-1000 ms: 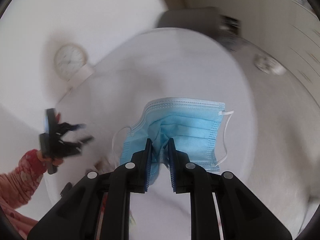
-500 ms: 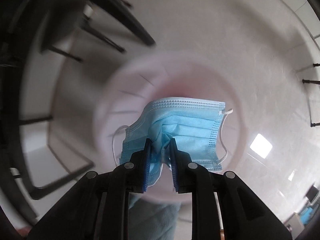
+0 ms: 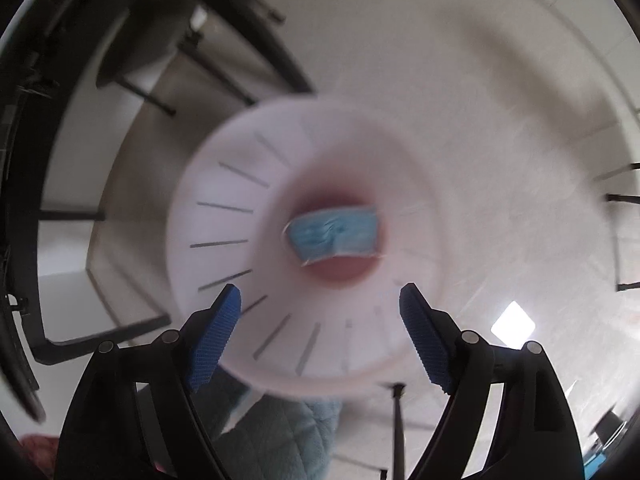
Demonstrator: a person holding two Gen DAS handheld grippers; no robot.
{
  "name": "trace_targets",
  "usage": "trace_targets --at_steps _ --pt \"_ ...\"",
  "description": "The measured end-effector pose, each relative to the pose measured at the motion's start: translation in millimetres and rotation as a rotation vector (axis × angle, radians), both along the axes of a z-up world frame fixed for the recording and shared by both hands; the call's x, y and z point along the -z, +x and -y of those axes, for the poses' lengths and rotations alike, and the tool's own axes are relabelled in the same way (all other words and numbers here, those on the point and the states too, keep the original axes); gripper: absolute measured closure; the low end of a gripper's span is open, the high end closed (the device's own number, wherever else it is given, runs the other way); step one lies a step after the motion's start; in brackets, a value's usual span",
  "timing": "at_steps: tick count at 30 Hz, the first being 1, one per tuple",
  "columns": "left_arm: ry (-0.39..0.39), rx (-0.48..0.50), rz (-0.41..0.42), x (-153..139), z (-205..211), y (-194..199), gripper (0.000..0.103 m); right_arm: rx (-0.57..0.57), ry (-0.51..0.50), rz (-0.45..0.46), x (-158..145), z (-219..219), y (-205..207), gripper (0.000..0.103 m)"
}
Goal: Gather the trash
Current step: 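Carry the mask and bottle over the bin and open both tools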
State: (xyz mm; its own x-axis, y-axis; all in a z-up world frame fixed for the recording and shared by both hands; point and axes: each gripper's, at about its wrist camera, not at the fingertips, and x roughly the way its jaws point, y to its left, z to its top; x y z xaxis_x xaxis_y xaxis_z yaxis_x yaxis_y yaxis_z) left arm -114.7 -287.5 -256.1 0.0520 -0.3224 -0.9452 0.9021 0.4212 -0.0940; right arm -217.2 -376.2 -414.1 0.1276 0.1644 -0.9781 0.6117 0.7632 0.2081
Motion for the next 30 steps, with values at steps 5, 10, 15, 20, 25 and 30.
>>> trace_targets --at_steps 5,10,15,20,25,30 --pt "0.129 -0.013 -0.081 87.4 38.3 -33.1 0.038 0.151 -0.1 0.085 -62.3 29.1 -55.6 0.013" --pt "0.286 -0.09 -0.158 188.7 71.3 -49.5 0.038 0.282 -0.132 0.1 -67.6 44.7 -88.8 0.013" --pt "0.401 -0.068 -0.177 273.5 96.2 -63.6 0.038 0.362 -0.149 0.09 -63.7 48.0 -119.5 0.013" --pt "0.478 -0.068 -0.222 319.4 105.7 -59.5 0.037 0.394 -0.147 0.044 -49.6 46.6 -139.9 0.013" --pt "0.473 -0.069 -0.216 304.8 93.9 -53.4 0.032 0.373 -0.152 0.047 -64.7 46.3 -141.0 0.013" --pt "0.331 -0.087 -0.217 212.3 80.3 -46.7 0.032 0.29 -0.21 0.125 -117.7 49.4 -112.0 0.013"
